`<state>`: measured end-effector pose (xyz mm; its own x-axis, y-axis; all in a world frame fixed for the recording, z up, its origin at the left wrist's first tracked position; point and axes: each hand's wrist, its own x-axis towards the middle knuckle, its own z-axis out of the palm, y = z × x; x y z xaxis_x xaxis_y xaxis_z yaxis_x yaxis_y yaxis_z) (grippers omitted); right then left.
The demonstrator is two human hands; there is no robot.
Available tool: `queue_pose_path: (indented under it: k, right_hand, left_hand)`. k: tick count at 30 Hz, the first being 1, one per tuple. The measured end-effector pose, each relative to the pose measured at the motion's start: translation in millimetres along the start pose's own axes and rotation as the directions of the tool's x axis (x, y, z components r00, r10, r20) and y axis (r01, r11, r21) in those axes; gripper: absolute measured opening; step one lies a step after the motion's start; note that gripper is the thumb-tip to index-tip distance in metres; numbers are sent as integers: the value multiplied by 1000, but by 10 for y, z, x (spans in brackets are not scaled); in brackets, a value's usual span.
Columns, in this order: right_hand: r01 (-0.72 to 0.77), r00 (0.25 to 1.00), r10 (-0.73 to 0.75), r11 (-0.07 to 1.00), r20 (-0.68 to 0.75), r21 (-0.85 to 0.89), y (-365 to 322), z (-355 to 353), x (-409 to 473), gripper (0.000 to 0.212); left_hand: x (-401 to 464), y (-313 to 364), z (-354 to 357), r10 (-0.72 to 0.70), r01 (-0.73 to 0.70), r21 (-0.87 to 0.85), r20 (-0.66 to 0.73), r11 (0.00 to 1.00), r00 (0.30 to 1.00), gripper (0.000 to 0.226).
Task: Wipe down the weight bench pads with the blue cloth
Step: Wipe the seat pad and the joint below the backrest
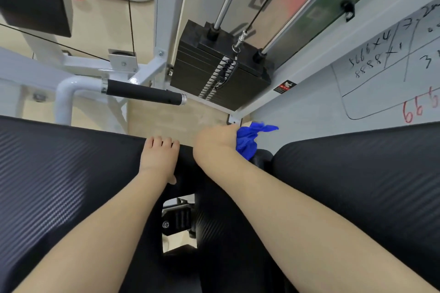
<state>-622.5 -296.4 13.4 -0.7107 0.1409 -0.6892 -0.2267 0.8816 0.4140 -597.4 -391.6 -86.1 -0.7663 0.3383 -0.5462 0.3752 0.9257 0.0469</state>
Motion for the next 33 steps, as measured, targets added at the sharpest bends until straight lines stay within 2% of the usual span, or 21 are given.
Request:
queue_pose_path:
  k: [3, 9, 13, 15, 17, 19, 20, 23, 26, 30, 33]
  right_hand:
    - [-45, 999, 45, 999, -21, -11, 103, 6, 4, 31]
    - [-26, 995, 27, 1000, 101, -12, -144, 118, 252, 32]
    - [-43, 994, 32, 995, 109, 93, 32, 50, 214, 31]
    - [-28, 996, 26, 999, 86, 32, 129, -22, 93, 30]
    - [-50, 996, 59, 991, 73, -126, 258, -107, -81, 34]
    - [-95, 994, 104, 954, 17, -284, 484, -197, -291, 39]
    - [-106, 994, 103, 948, -26, -299, 619, -218, -432, 39]
    - [-93, 985, 59, 975, -165, -203, 902, -294, -871, 36]
    - [-162, 938, 129, 984, -322, -78, 1027, -443, -1289, 31]
    - [-256, 844, 250, 965, -474, 52, 1427, -520, -1875, 26]
    - [-304, 794, 297, 950, -531, 77, 1609, -294, -2312, 28]
  left_hand:
    - [-6, 20, 35, 8, -6, 41, -51, 999, 999, 90]
    - [-128, 2, 163, 22, -21, 16, -107, 1000, 994, 92]
    - [-150, -16, 93, 13, -14, -41, -30, 999, 999, 89]
    - [-174, -25, -60, 2, 4, -144, 45, 989, 999, 89]
    - [-216, -29, -270, 14, 20, -280, 119, 960, 993, 93]
    - [-293, 0, -485, 60, 0, -392, 139, 920, 988, 95]
    - [-359, 55, -580, 93, -24, -460, 128, 888, 987, 94]
    - [-588, 298, -832, 195, -125, -665, 33, 737, 980, 84]
    - [-857, 577, -1102, 270, -275, -733, -129, 622, 954, 70]
    - [-1207, 871, -1416, 288, -432, -702, -322, 566, 902, 67]
    - [-1471, 1051, -1542, 302, -484, -634, -380, 603, 874, 64]
